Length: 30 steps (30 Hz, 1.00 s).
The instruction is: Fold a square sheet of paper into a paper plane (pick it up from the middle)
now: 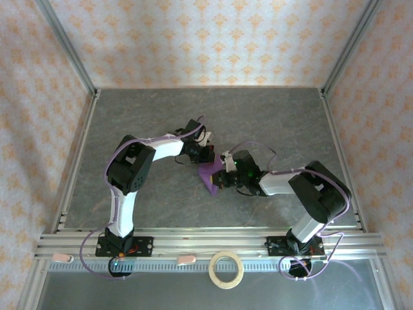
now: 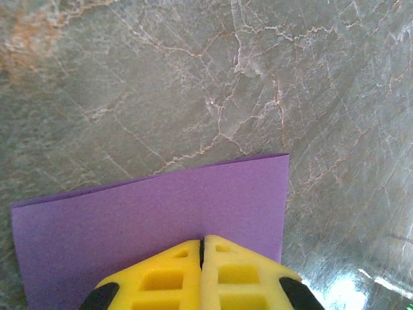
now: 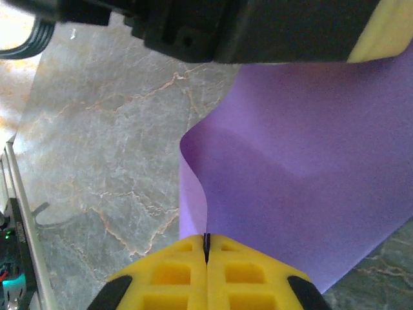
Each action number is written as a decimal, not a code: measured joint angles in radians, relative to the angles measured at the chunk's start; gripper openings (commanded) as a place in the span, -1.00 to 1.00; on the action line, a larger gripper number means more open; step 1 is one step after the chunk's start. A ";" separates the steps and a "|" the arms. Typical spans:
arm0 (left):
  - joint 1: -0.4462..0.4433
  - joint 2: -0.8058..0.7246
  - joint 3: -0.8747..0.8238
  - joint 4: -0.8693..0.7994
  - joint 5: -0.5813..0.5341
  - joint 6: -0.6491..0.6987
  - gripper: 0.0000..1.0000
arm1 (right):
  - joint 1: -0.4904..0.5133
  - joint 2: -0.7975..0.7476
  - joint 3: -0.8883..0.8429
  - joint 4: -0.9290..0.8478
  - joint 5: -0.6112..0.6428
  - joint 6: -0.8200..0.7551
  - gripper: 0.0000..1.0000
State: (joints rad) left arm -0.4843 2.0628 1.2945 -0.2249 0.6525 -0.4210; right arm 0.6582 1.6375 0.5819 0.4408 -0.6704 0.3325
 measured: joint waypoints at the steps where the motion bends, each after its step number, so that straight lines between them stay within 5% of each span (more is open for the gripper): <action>1: 0.000 -0.002 -0.002 0.003 0.000 0.000 -0.97 | 0.000 0.006 0.009 -0.011 0.002 -0.004 -1.00; 30: 0.000 -0.007 -0.014 0.022 -0.003 -0.026 -0.97 | -0.001 0.046 0.093 -0.199 0.100 -0.033 -1.00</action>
State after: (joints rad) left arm -0.4843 2.0556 1.2800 -0.2031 0.6491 -0.4469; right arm 0.6571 1.6836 0.6746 0.2417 -0.5709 0.2996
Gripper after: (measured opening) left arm 0.062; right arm 0.042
